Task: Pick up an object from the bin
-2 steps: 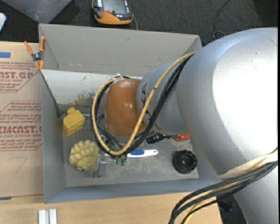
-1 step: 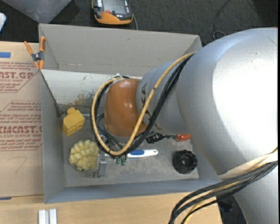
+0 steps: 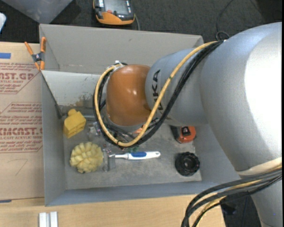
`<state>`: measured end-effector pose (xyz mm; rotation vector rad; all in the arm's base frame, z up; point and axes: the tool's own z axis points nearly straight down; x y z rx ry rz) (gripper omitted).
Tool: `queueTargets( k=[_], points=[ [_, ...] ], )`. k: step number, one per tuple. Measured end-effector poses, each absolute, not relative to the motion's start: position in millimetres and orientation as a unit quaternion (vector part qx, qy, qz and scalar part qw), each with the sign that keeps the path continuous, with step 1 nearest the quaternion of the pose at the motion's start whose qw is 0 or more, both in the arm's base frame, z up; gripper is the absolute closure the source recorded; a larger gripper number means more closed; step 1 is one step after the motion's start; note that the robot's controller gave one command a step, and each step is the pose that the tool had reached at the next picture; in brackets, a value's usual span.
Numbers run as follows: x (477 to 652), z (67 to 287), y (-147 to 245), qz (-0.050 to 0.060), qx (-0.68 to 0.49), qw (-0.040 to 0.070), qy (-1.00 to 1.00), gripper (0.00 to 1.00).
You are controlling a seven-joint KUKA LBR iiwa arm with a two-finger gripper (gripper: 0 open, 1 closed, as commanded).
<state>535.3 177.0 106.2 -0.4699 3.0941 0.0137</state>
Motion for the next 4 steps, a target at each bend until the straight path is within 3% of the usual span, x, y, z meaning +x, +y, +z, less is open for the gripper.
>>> queueTargets(
  k=[1,3,4],
  points=[
    [528.0,95.0,175.5,0.005,-0.029,0.004,1.000,0.00],
    [533.7,72.9,188.6,0.006,-0.007,0.004,1.000,0.00],
    [519.0,71.5,177.9,0.004,-0.039,0.004,0.999,0.00]
  ],
)
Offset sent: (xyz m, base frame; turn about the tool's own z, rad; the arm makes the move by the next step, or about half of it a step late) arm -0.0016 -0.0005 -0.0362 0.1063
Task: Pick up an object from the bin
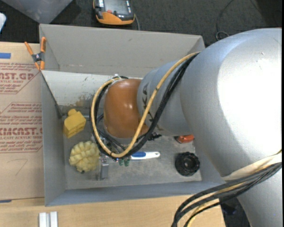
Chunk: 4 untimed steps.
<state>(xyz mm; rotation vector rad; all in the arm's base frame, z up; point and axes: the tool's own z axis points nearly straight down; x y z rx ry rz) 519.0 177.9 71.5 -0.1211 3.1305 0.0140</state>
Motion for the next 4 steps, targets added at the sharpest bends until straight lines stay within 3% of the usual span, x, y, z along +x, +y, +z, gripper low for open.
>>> queueTargets(
  k=[1,2,3,4],
  points=[
    [521.6,70.7,182.5,0.006,-0.015,0.005,1.000,0.00],
    [516.8,83.2,181.1,0.005,-0.024,0.005,1.000,0.00],
    [523.0,69.8,180.6,0.006,-0.025,0.005,1.000,1.00],
    [523.0,69.8,180.6,0.006,-0.025,0.005,1.000,1.00]
  ],
)
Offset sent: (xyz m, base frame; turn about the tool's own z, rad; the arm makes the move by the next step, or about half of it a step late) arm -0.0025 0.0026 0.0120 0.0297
